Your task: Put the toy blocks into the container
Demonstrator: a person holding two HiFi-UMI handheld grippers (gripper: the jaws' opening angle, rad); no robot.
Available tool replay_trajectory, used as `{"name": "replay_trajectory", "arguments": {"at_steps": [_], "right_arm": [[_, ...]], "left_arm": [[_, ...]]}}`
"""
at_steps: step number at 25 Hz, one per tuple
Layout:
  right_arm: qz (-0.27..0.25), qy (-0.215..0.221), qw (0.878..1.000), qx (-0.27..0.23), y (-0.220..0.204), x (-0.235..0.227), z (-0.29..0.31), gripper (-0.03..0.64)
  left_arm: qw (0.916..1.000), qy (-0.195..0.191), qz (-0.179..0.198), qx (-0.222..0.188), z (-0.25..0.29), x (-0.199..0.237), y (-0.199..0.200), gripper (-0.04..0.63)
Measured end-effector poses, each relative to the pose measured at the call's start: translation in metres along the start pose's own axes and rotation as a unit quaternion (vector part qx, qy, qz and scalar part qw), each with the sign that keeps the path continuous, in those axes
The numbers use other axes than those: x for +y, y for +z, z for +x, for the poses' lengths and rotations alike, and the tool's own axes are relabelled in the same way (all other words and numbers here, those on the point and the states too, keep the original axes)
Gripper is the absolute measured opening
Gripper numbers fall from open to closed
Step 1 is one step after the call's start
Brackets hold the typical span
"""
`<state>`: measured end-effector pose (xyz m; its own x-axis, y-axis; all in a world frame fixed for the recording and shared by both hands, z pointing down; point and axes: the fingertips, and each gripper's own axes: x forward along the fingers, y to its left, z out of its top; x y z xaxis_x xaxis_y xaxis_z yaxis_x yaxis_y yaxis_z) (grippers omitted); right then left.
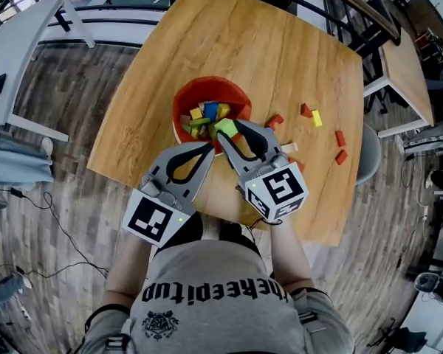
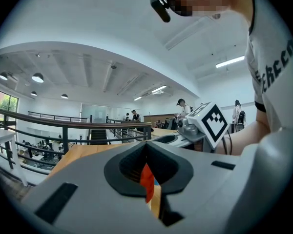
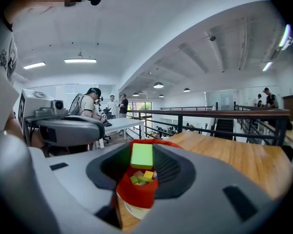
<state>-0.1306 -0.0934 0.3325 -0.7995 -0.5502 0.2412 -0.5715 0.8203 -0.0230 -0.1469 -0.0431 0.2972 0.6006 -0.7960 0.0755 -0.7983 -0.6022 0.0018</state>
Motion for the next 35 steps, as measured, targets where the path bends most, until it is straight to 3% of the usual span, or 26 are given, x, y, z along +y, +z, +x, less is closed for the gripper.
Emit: {"name": "replay_trajectory", "arguments": {"at_steps": [15,20,28,35], "right_arm": [[0.012,-0.046,0.999,0.003,-0.004,-0.007,0.011,0.147],[0.025,-0.090,0.996,-0.009,-0.003,-0.017,-0.002,0.024],[0.043,-0.145,0.989,-0.002,-0.017,-0.033,-0.041,0.009],[0.059,-0.216,0.974,0.018,-0.039,-0.048,-0.092,0.009]], "left_arm": [[0.9995,-0.030,-0.013,-0.004,0.000,0.017,-0.007,0.012],[0.9986,-0.051,-0.013,-0.005,0.001,0.014,-0.009,0.012],[0.9928,-0.118,-0.018,-0.005,0.021,-0.013,-0.013,0.012],[0.9804,-0.196,-0.019,-0.002,0.044,-0.054,-0.017,0.012]]}}
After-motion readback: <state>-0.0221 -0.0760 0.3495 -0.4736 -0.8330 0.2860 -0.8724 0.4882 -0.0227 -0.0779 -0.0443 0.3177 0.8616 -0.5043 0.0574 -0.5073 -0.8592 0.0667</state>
